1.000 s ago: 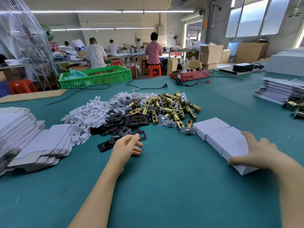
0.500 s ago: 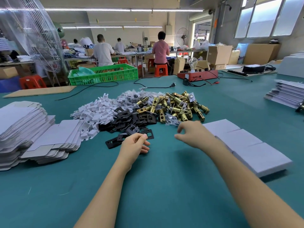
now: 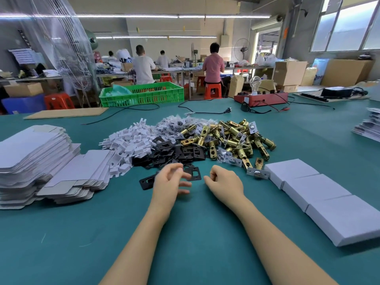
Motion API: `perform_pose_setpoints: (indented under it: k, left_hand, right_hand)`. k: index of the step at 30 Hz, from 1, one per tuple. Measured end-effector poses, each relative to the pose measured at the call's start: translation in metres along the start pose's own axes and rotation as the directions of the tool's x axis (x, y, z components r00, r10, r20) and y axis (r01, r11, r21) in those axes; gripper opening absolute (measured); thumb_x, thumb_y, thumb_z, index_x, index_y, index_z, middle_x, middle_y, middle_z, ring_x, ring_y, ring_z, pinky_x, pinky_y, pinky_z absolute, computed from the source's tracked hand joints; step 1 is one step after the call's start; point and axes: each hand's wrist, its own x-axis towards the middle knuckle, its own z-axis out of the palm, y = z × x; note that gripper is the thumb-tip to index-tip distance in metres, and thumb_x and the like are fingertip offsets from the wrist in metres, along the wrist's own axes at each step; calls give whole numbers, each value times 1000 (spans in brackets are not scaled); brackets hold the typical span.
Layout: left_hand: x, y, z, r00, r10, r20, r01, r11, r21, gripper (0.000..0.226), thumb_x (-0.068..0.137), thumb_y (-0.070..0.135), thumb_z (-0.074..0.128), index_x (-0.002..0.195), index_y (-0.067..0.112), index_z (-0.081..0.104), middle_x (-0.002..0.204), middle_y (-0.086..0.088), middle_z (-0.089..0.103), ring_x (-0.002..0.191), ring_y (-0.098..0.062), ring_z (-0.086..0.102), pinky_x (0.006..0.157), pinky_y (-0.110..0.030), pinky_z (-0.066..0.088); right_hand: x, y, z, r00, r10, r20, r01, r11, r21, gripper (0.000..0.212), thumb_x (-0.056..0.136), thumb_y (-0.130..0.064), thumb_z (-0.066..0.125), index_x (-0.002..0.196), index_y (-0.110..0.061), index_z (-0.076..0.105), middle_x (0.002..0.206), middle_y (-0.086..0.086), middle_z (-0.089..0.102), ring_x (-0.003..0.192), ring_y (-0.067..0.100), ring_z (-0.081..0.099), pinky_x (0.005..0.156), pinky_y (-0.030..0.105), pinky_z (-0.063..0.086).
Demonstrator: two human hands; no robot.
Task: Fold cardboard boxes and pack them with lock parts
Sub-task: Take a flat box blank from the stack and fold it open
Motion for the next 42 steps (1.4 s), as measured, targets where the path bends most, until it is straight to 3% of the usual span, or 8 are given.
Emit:
perform_pose_setpoints:
  k: [5, 8, 15, 23, 26, 30, 38, 42]
  left_hand:
    - [20, 36, -59, 833, 233, -502, -145, 967, 209, 15, 96, 12, 52, 107, 14, 62, 107, -4, 67, 90, -17, 60, 82, -35, 51]
    - [40, 45, -110, 715, 379, -587, 63, 802, 594, 31, 94, 15, 50, 123, 9, 57, 130, -14, 55, 111, -30, 54, 90, -42, 42]
    - [52, 14, -195, 948, 90, -304, 313, -96, 945, 62, 98, 60, 22, 153, 45, -2, 165, -4, -7, 150, -34, -10, 114, -65, 1]
    - [50, 19, -181, 929, 34, -369, 371, -121, 921, 51, 101, 48, 24, 123, 13, 54, 135, -8, 54, 135, -29, 38, 113, -67, 5]
    - [49, 31, -169, 932, 23, -362, 362, -94, 927, 40, 103, 38, 23, 113, 11, 51, 123, -16, 60, 115, -34, 54, 112, -56, 17]
    - [53, 46, -144, 913, 138, -383, 379, 54, 924, 19, 100, 5, 32, 108, 2, 48, 116, -23, 61, 100, -37, 57, 77, -37, 38]
    - [31, 65, -73, 847, 259, -464, -23, 890, 455, 30, 101, 11, 35, 71, 7, 43, 69, -7, 42, 65, -24, 37, 55, -32, 29]
    - [7, 24, -23, 919, 118, -376, -51, 981, 185, 23, 102, 13, 41, 82, 17, 53, 74, 2, 54, 59, -11, 44, 48, -18, 38]
  right_hand:
    - [5, 1, 0, 999, 39, 29, -40, 999, 32, 16, 91, -32, 52, 81, -20, 49, 73, -5, 58, 73, 19, 55, 55, 28, 35]
    - [8, 2, 0, 997, 70, 27, -72, 995, 71, 13, 92, -33, 51, 86, -21, 51, 76, -5, 60, 75, 18, 56, 58, 28, 38]
    - [10, 5, -1, 995, 89, 45, -93, 991, 99, 11, 92, -33, 49, 87, -25, 53, 70, -8, 56, 72, 14, 54, 55, 26, 37]
    - [10, 5, -3, 995, 87, 44, -92, 988, 124, 11, 93, -30, 49, 88, -23, 56, 71, -7, 57, 70, 14, 55, 55, 27, 37]
    - [9, 4, -3, 995, 82, 49, -87, 988, 125, 12, 93, -30, 49, 88, -23, 57, 73, -6, 59, 73, 15, 56, 56, 27, 38]
    - [9, 4, -3, 995, 88, 49, -93, 990, 111, 12, 93, -31, 48, 88, -24, 57, 74, -8, 59, 72, 13, 54, 54, 25, 37]
    - [9, 3, -3, 995, 100, 25, -102, 981, 168, 17, 94, -35, 48, 83, -24, 55, 71, -6, 59, 64, 10, 52, 53, 26, 36]
    - [6, -1, -6, 991, 136, -4, -126, 926, 357, 38, 97, -48, 41, 83, -17, 58, 74, 3, 66, 69, 21, 59, 66, 35, 49]
